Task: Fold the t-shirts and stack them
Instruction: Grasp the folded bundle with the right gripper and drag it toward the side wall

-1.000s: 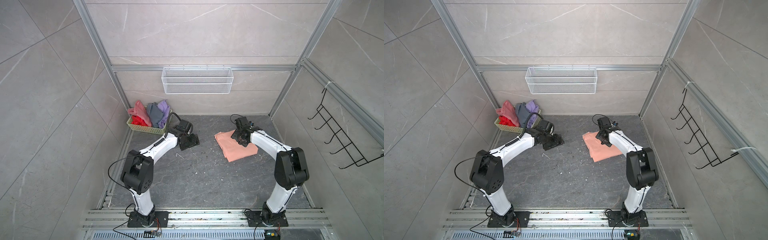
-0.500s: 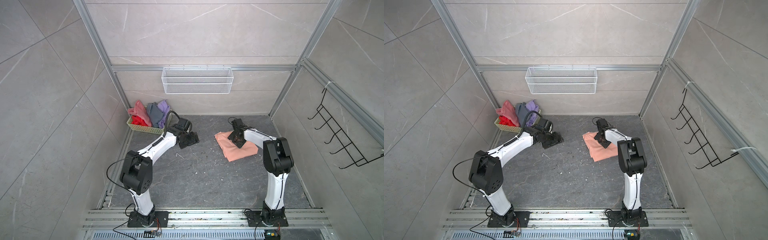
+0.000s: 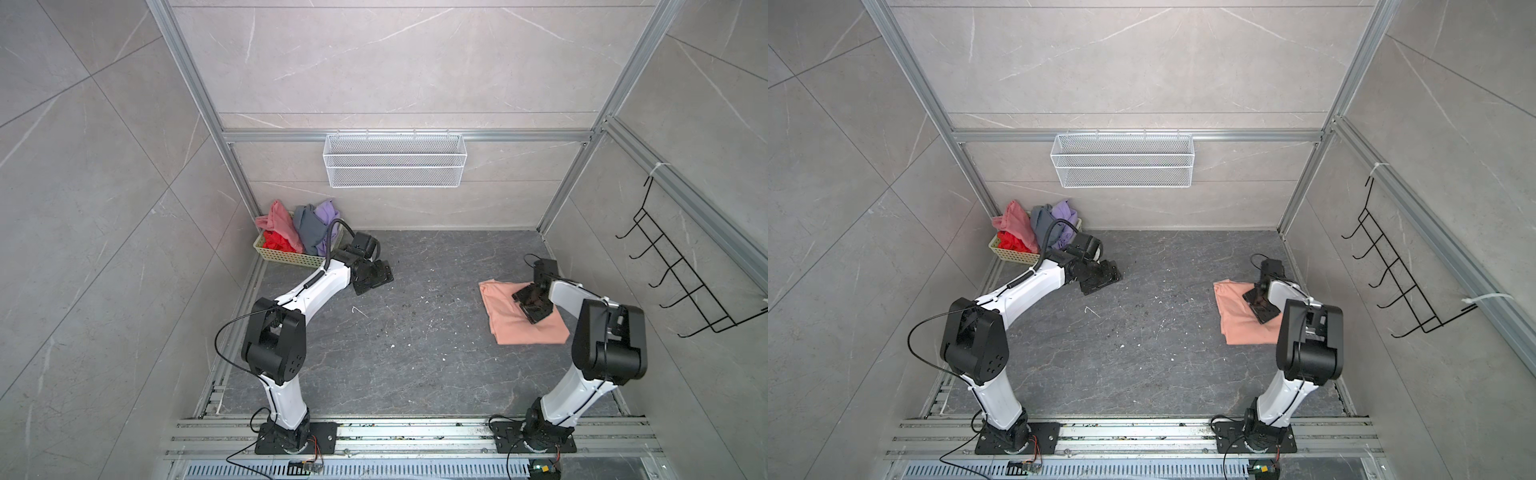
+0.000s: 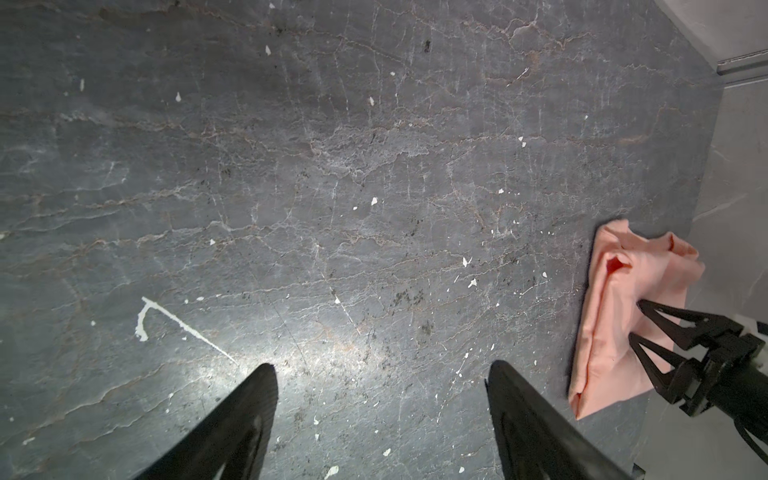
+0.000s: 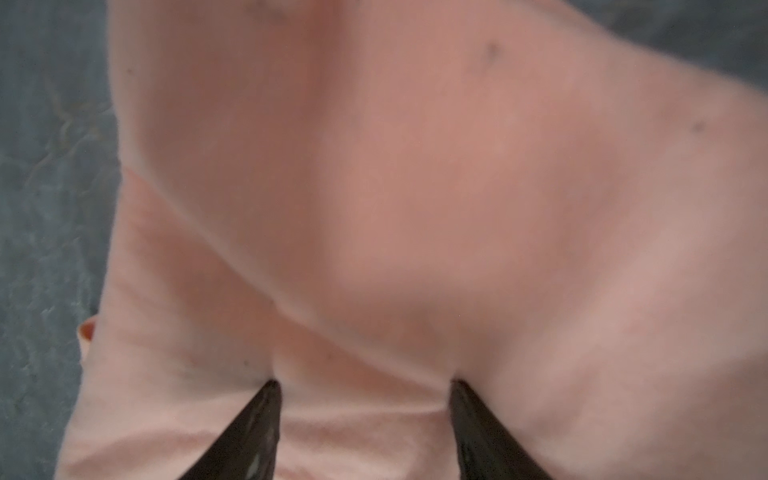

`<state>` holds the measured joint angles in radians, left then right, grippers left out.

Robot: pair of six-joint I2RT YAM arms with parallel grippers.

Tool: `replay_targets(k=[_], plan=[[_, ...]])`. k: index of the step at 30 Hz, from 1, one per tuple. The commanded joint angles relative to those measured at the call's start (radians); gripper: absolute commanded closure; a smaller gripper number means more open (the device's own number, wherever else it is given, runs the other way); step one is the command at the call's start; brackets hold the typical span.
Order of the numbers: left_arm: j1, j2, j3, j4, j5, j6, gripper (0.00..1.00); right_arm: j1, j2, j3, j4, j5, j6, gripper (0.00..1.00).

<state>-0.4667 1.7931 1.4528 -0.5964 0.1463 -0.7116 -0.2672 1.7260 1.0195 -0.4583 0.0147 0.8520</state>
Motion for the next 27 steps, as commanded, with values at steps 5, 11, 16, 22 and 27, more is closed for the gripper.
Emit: replay_targets(k=[5, 11, 16, 22, 27], plan=[[-0.014, -0.103, -0.085, 0.043, -0.005, -0.088, 0.18, -0.186, -0.069, -0.117, -0.088, 0.004, -0.176, 0.34], [-0.03, -0.142, -0.113, 0.047, -0.027, -0.102, 0.18, -0.303, -0.145, -0.17, -0.089, -0.001, -0.253, 0.34], [-0.03, -0.146, -0.112, 0.044, -0.039, -0.103, 0.18, -0.31, -0.183, -0.16, -0.118, -0.009, -0.292, 0.34], [-0.03, -0.137, -0.085, 0.038, -0.044, -0.089, 0.18, -0.316, -0.217, -0.131, -0.17, 0.027, -0.312, 0.33], [-0.03, -0.123, -0.054, 0.038, -0.042, -0.067, 0.18, -0.328, -0.241, -0.093, -0.202, -0.007, -0.333, 0.33]])
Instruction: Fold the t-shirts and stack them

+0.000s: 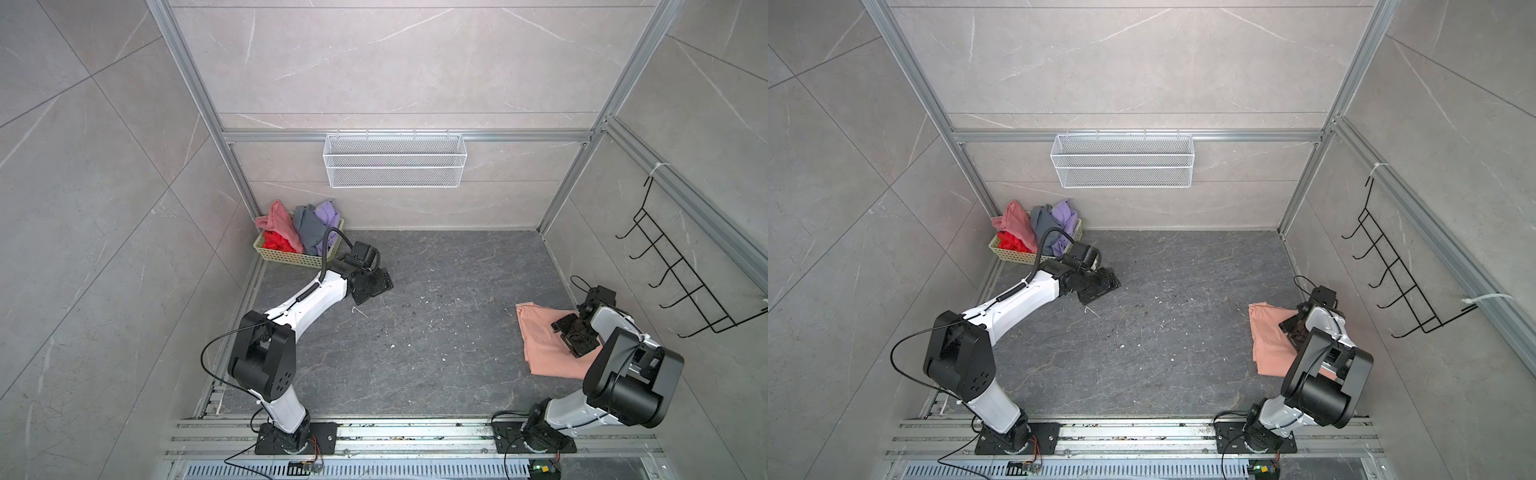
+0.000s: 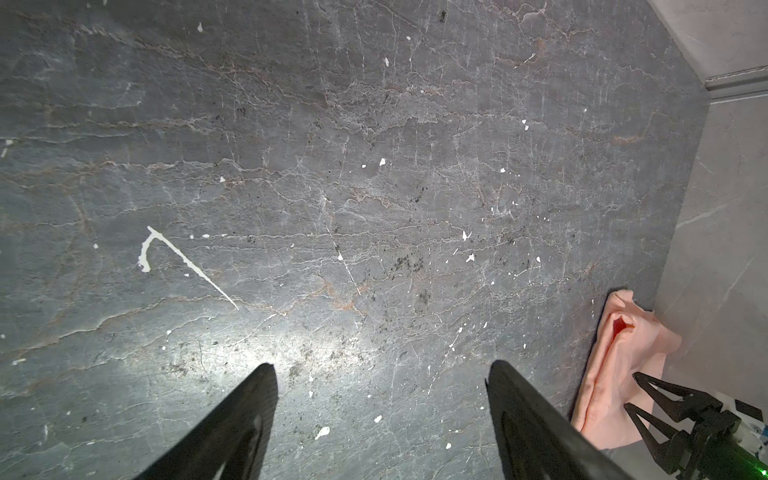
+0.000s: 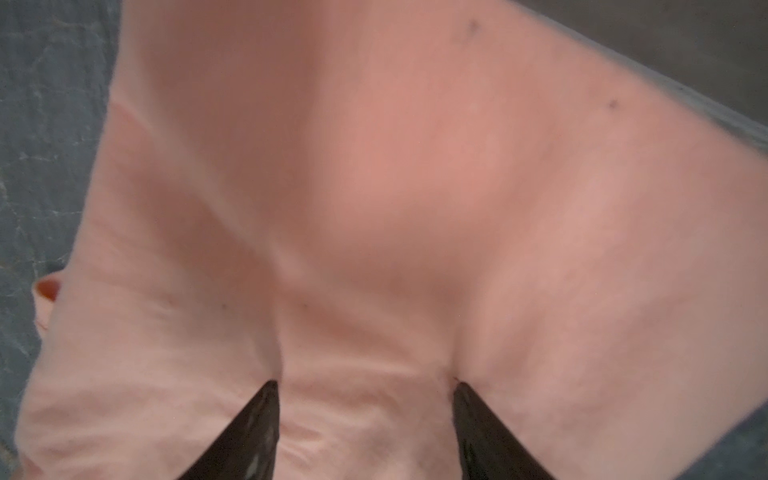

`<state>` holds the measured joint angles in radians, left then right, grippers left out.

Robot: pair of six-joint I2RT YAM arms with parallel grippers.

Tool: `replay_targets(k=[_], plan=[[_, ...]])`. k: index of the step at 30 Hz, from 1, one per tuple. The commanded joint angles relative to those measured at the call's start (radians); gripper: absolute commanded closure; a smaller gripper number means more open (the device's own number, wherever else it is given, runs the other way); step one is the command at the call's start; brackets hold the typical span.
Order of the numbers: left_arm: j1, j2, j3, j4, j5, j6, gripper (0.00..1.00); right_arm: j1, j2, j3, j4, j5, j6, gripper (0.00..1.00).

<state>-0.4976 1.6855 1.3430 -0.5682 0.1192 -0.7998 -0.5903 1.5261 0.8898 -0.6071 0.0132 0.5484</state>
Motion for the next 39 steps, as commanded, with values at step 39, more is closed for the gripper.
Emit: replay_targets(k=[39], plan=[[0.386, -0.478, -0.315, 0.331, -0.295, 0.471, 0.0, 0.865, -0.453, 0.158, 0.063, 0.218, -0.073, 0.0]])
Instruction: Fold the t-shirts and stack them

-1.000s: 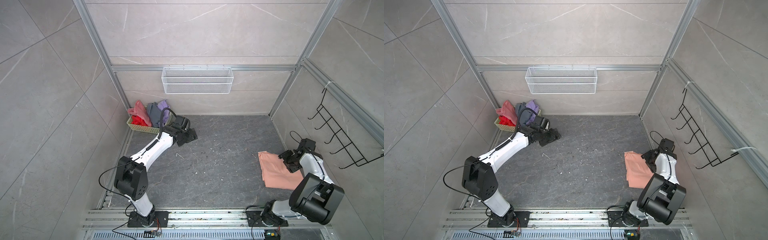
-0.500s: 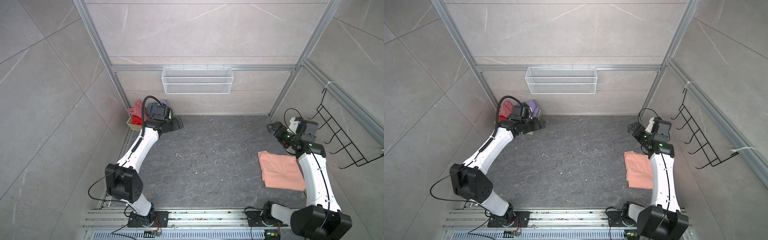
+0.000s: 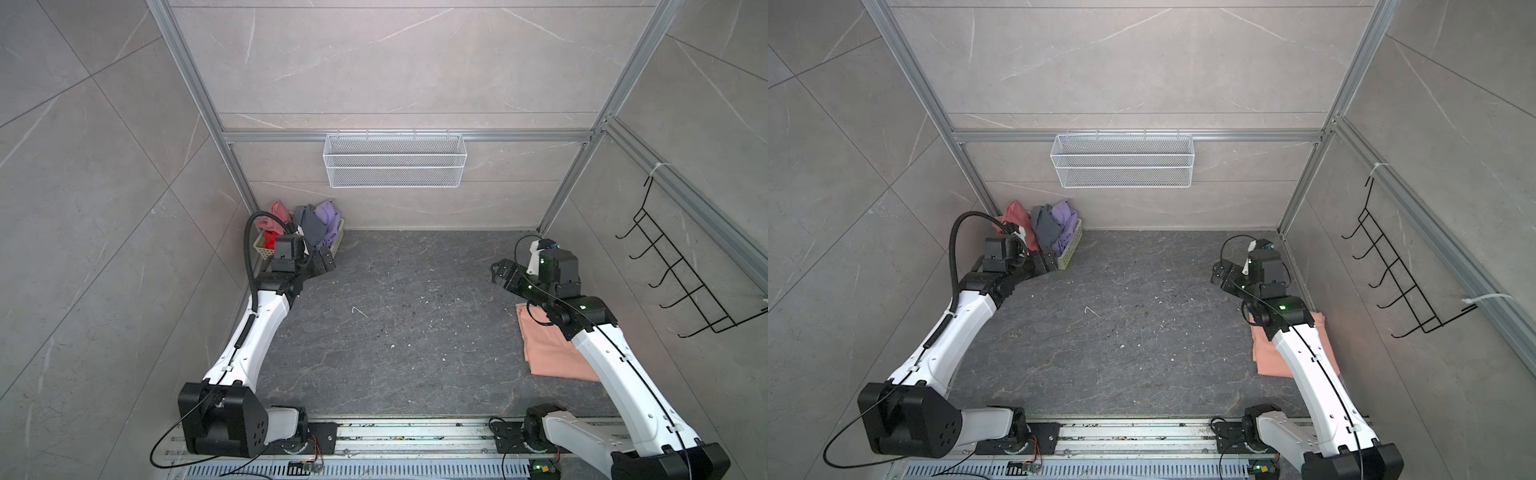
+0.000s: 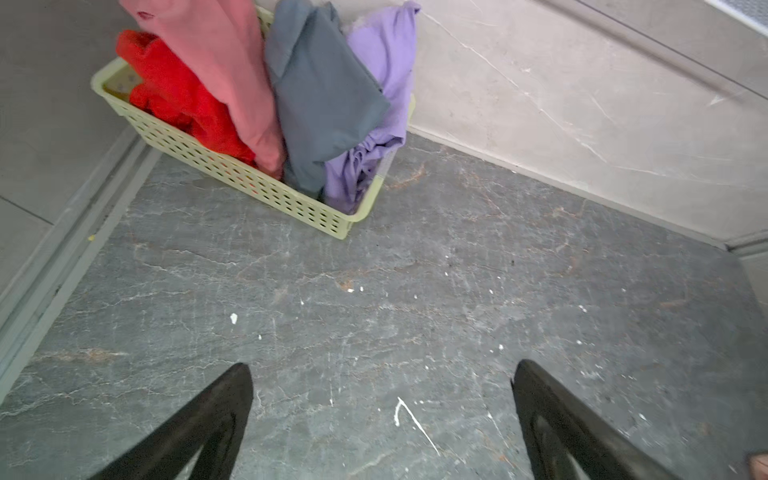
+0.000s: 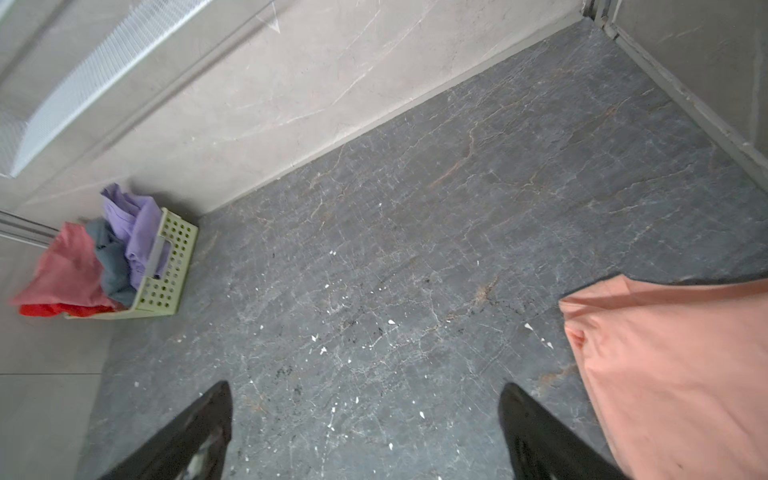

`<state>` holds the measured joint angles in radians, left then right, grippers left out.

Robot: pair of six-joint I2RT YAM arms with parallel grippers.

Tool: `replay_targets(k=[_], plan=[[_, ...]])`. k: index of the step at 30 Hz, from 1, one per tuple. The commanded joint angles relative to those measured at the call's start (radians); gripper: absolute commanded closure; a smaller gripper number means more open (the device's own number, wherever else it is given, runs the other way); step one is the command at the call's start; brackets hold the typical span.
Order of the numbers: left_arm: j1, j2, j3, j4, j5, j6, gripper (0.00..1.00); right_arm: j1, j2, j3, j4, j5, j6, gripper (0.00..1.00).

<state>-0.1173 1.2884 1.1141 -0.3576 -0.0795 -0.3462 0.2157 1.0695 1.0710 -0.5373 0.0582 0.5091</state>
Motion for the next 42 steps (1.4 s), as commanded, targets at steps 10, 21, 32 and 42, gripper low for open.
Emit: replay_targets(k=[10, 21, 32, 42], plan=[[0.008, -0.285, -0.652, 0.707, -0.302, 0.138, 0.0, 0.136, 0.013, -0.023, 0.075, 0.431, -0.127, 0.0], [0.01, -0.196, -0.867, 0.999, -0.489, 0.222, 0.0, 0.134, 0.078, 0.024, 0.172, 0.508, -0.24, 0.0], [0.006, 0.151, -0.851, 1.399, -0.512, 0.356, 0.0, 0.097, 0.061, -0.067, 0.299, 0.446, -0.28, 0.0], [0.134, 0.189, -0.712, 1.126, -0.182, 0.295, 0.0, 0.065, -0.049, -0.232, 0.417, 0.533, -0.307, 0.0]])
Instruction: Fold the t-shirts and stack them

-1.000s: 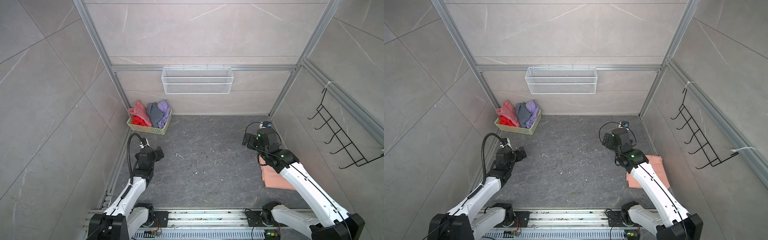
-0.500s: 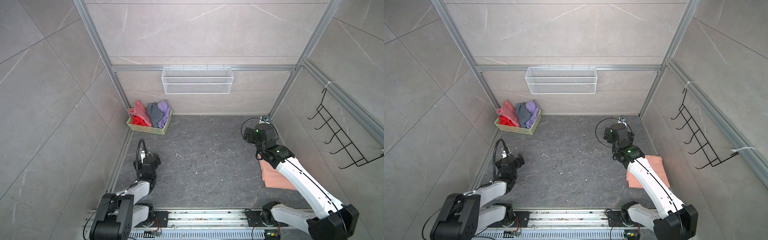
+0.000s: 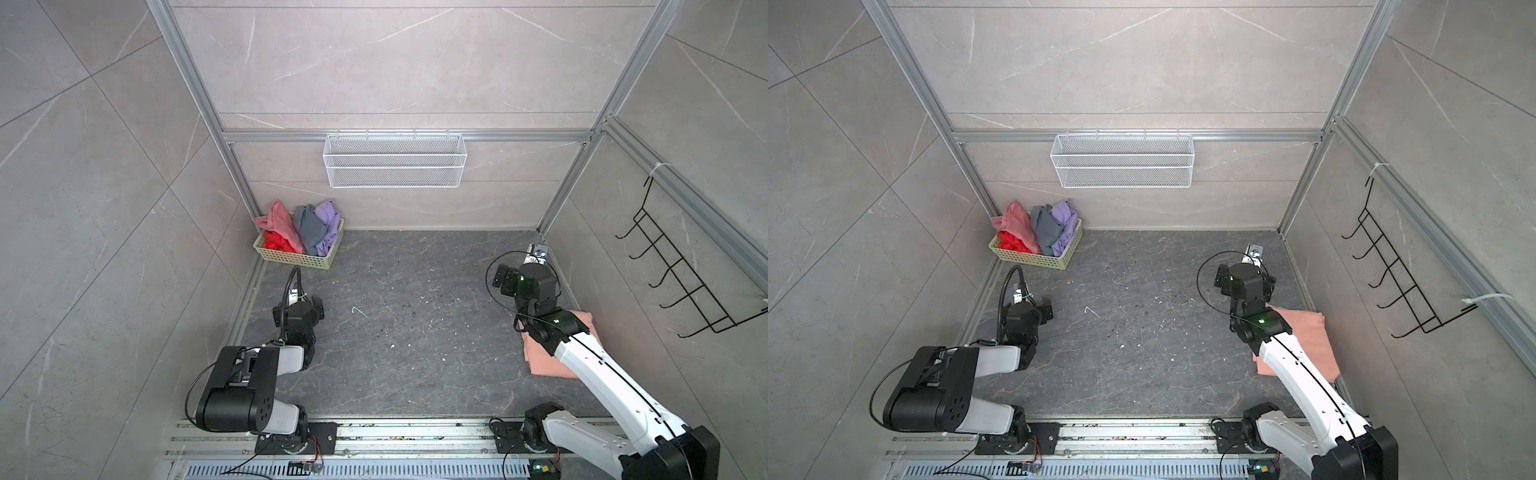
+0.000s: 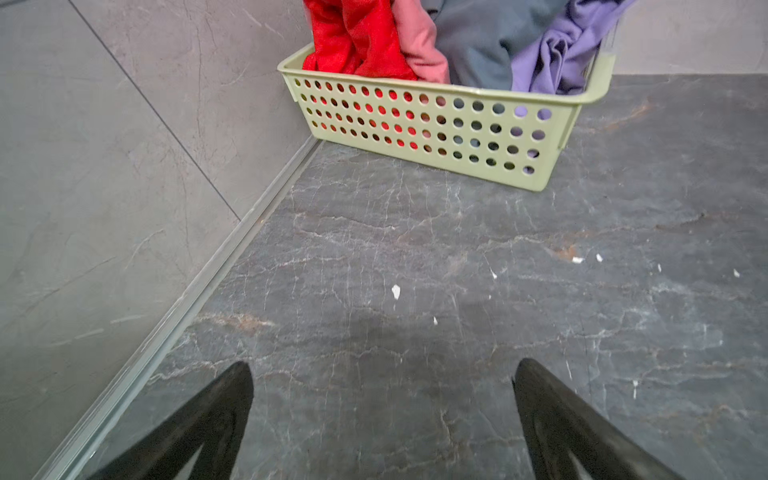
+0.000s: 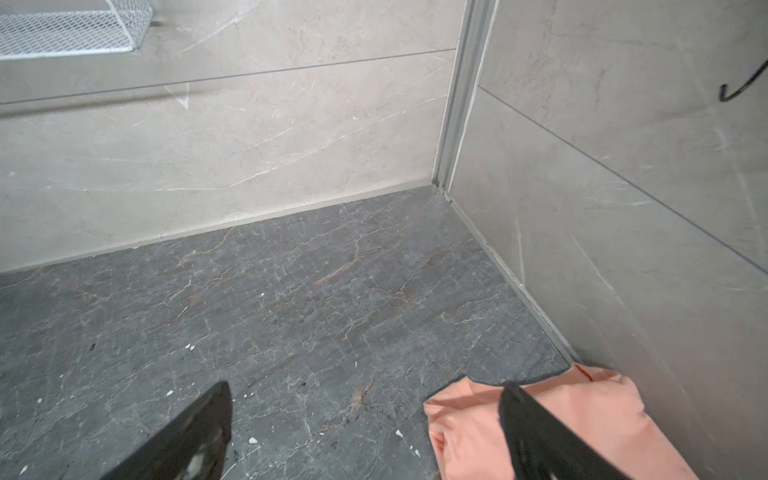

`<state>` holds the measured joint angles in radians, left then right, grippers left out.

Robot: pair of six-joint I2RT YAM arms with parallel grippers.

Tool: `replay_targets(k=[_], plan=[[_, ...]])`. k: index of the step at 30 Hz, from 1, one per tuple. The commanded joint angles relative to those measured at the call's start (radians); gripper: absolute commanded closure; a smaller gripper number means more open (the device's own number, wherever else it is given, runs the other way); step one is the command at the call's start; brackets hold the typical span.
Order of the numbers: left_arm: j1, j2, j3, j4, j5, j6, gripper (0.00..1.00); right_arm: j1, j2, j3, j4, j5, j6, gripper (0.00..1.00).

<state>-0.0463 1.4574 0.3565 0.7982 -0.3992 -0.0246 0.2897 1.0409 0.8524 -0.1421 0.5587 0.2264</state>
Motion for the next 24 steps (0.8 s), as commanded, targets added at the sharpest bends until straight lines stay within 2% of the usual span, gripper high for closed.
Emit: replay_targets(k=[1, 4, 6, 12, 16, 19, 21, 24], plan=[[0.081, 0.011, 0.034, -0.034, 0.172, -0.04, 0.0, -0.012, -0.024, -0.027, 0.029, 0.031, -0.036, 0.0], [0.087, 0.057, -0.012, 0.106, 0.173, -0.029, 0.0, -0.036, -0.035, -0.089, 0.08, 0.041, -0.05, 0.0], [0.088, 0.04, -0.005, 0.056, 0.181, -0.036, 0.0, -0.074, -0.025, -0.127, 0.115, 0.009, -0.054, 0.0], [0.085, 0.044, -0.007, 0.066, 0.177, -0.034, 0.0, -0.194, 0.071, -0.212, 0.272, -0.109, -0.045, 0.0], [0.086, 0.044, -0.006, 0.066, 0.178, -0.034, 0.0, -0.201, 0.142, -0.301, 0.452, -0.141, -0.064, 0.0], [0.086, 0.044, -0.007, 0.067, 0.177, -0.034, 0.0, -0.201, 0.202, -0.343, 0.526, -0.231, -0.098, 0.0], [0.085, 0.044, -0.008, 0.068, 0.176, -0.032, 0.0, -0.201, 0.209, -0.39, 0.585, -0.253, -0.08, 0.0], [0.084, 0.044, -0.008, 0.069, 0.176, -0.033, 0.0, -0.201, 0.225, -0.463, 0.729, -0.278, -0.119, 0.0]])
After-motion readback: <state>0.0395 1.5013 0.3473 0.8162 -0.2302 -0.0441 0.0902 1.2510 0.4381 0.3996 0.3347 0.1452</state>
